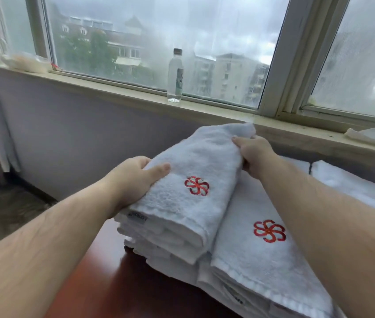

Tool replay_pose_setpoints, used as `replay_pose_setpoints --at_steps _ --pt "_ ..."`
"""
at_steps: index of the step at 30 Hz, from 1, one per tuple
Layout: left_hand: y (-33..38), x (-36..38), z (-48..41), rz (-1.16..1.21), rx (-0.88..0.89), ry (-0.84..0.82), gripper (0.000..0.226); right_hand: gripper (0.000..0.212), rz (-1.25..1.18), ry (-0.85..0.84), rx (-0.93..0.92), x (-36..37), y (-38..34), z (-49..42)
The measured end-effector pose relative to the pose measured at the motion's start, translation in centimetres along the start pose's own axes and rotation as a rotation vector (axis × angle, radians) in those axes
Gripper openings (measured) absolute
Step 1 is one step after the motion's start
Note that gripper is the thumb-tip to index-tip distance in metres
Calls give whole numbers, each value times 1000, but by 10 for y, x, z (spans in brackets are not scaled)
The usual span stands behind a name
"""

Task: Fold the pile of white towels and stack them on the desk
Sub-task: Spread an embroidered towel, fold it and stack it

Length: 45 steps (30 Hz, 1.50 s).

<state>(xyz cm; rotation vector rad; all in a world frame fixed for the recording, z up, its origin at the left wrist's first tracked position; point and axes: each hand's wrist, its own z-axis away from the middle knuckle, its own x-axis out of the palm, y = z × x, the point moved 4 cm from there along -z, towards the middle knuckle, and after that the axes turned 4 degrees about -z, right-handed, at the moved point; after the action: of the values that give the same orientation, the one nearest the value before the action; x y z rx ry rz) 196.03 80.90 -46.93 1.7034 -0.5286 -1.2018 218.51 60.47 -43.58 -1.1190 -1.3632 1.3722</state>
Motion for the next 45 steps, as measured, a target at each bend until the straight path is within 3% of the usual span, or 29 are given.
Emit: replay_pose_setpoints --at_steps 3,5,7,9,11,12,14,15,17,19,26,29,34,36,40,45 --pt "1 -4 0 106 -18 34 35 15 -56 -20 -93 14 -18 -4" --pt "-3 -2 1 38 -69 16 37 25 15 13 -39 19 -18 -7" --pt "-5 0 2 -137 -109 25 41 37 215 37 43 20 -13 -6" --pt "1 -1 3 -304 -127 56 43 45 537 106 10 17 -11 -4" --pt "15 -3 5 -452 -82 123 38 49 784 277 -200 15 -21 2" --pt "24 -4 6 -505 -22 172 38 42 844 345 -392 18 -28 7" --pt "39 3 9 -538 81 182 52 25 917 280 -711 32 -40 16" --pt "43 11 12 -550 88 115 67 22 951 175 -743 40 -39 16" --pt "39 32 19 -594 29 -69 107 30 1078 -29 -598 51 -28 9" --pt "29 44 22 -608 -15 -125 128 43 1194 -154 -445 56 -12 2" --pt "25 48 21 -640 -56 -93 141 53 1175 -336 -259 62 -5 -1" --pt "31 49 29 -739 -15 -57 130 48 1056 -339 -256 42 -18 24" --pt "44 64 63 -766 228 106 73 28 894 -138 -369 -42 -27 88" --pt "54 81 88 -700 275 72 69 15 828 -86 -400 -81 -22 124" --pt "92 126 131 -556 375 -23 64 11 755 34 -442 -160 -11 199" --pt "156 203 173 -465 501 -131 56 12 620 225 -357 -271 6 273"
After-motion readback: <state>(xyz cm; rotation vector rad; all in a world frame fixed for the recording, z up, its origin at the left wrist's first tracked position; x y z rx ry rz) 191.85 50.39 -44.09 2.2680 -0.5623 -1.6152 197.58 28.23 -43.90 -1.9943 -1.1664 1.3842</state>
